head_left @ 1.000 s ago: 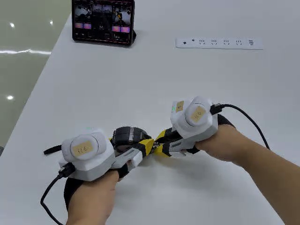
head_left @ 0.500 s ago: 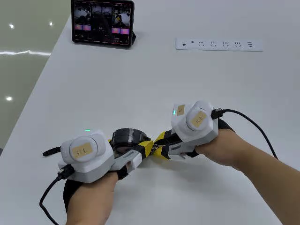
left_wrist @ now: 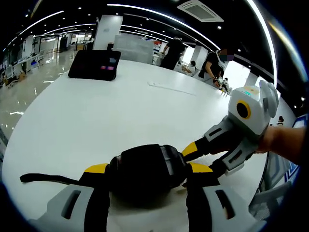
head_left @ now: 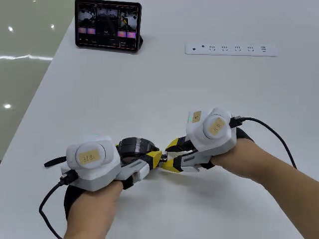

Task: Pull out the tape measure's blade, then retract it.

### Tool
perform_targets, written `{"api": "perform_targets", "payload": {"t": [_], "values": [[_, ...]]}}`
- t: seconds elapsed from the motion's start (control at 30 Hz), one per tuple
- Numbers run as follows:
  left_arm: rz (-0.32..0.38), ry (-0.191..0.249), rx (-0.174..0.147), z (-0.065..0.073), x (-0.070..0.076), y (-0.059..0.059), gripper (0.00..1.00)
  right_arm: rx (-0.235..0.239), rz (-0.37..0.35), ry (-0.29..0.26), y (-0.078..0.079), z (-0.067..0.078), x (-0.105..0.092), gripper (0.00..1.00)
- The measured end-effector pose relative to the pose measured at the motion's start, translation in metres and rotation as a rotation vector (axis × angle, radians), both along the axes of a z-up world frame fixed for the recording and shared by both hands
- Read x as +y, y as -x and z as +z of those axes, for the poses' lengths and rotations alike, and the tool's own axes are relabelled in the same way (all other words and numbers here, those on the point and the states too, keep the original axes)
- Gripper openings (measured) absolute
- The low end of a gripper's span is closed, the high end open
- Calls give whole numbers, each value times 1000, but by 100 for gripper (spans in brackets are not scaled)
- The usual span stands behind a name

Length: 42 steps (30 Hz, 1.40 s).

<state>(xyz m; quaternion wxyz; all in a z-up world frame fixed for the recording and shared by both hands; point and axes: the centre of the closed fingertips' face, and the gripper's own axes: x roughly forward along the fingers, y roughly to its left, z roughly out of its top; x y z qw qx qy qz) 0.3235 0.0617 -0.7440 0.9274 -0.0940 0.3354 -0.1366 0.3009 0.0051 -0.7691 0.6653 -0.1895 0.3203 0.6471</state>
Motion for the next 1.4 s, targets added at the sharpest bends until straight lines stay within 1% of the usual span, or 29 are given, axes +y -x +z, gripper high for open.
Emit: {"api": "perform_targets", "payload": {"t": [0.07, 0.13, 0.27, 0.4, 0.5, 0.6, 0.73, 0.77, 0.8, 0.87, 0.97, 1.0, 1.07, 1.1, 1.13, 1.2, 1.33, 1.4], "values": [[-3, 0, -2, 1, 1, 0, 61, 8, -10, -11, 2, 3, 0, 28], [-9, -2, 3, 0, 2, 1, 62, 10, -18, -12, 2, 4, -1, 30], [-26, -13, -2, 1, 3, 2, 63, 14, -30, -18, 2, 5, -1, 32], [-48, -27, -20, 5, 4, 4, 67, 6, -49, -35, 2, 12, -2, 35], [-77, -45, -26, 6, 5, 6, 70, 3, -67, -45, 3, 14, -6, 40], [-106, -80, -32, 6, 9, 9, 74, -8, -83, -46, 5, 15, -11, 46], [-139, -116, -41, 6, 14, 11, 79, -1, -117, -42, 5, 15, -18, 53], [-148, -125, -45, 6, 14, 11, 80, -1, -121, -44, 6, 16, -20, 54], [-159, -143, -64, 9, 16, 11, 81, -12, -135, -49, 5, 19, -21, 55], [-177, -161, -72, 11, 16, 11, 83, -18, -150, -57, 3, 22, -24, 59], [-202, -172, -90, 15, 15, 11, 85, -27, -173, -65, 2, 26, -28, 64], [-211, -174, -91, 15, 15, 11, 85, -30, -177, -65, 2, 27, -29, 65], [-240, -199, -93, 15, 14, 13, 86, -44, -183, -70, 3, 30, -32, 69], [-253, -208, -104, 16, 14, 12, 86, -46, -184, -71, 3, 32, -33, 69], [-266, -203, -113, 18, 12, 13, 86, -47, -192, -71, 3, 33, -35, 69], [-284, -217, -114, 18, 12, 14, 86, -50, -206, -83, 3, 37, -38, 72], [-316, -228, -121, 19, 11, 15, 87, -61, -215, -81, 4, 40, -43, 73], [-331, -234, -116, 20, 11, 16, 87, -64, -223, -84, 4, 41, -46, 74]]}}
